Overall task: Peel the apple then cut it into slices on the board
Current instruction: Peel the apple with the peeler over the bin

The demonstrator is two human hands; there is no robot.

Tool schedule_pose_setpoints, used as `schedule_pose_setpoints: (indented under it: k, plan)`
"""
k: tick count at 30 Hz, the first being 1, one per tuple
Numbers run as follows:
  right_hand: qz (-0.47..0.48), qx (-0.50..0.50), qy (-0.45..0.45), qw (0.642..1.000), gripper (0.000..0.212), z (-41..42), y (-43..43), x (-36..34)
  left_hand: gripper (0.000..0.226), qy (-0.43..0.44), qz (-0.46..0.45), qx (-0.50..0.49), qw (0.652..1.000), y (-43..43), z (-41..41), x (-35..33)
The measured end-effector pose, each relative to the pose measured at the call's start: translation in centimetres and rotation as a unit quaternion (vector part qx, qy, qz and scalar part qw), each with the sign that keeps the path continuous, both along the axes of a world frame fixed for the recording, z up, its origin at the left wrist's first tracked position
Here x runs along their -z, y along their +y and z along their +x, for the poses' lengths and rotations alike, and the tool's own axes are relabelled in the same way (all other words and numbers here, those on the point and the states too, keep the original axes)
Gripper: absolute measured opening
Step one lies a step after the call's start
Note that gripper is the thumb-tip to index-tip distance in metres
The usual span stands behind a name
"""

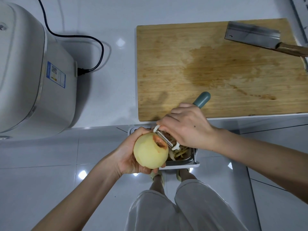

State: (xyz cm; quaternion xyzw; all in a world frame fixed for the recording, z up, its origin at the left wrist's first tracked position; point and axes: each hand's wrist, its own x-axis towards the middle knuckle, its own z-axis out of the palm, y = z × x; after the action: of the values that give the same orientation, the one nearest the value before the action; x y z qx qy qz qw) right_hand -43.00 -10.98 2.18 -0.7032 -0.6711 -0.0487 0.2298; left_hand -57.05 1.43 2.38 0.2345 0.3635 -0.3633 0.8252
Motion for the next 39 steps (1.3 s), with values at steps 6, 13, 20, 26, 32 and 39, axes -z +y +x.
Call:
schedule_pose_setpoints:
  k: [6,13,20,26,32,39]
  plan:
    - [-0.025,0.037,-0.006,0.999,0.030,1.3,-0.5,0.6,0.058,-0.003,-0.006,0.027,1.000,0.5,-0.1,-0.6]
    - [0.035,0.000,0.047,0.998,0.029,-0.7,0.5,-2.0,0.059,-0.041,0.088,0.052,0.994,0.4,-0.1,0.3]
    - [-0.007,-0.038,0.040,0.998,0.033,-1.2,1.2,-1.7,0.064,-0.063,0.097,0.067,0.991,0.3,0.1,0.6]
    - [-0.055,0.008,0.060,0.997,0.033,0.7,0.0,-0.5,0.054,-0.059,0.086,0.057,0.993,0.7,-0.2,-0.1]
    - [-0.156,0.141,0.178,0.961,0.033,-0.1,-1.0,-0.8,0.048,-0.044,0.197,0.026,0.979,1.0,0.1,0.2]
    - [-0.149,0.114,0.337,0.923,0.039,-2.7,-2.7,-1.9,0.049,0.004,0.307,-0.042,0.951,0.4,0.4,1.6]
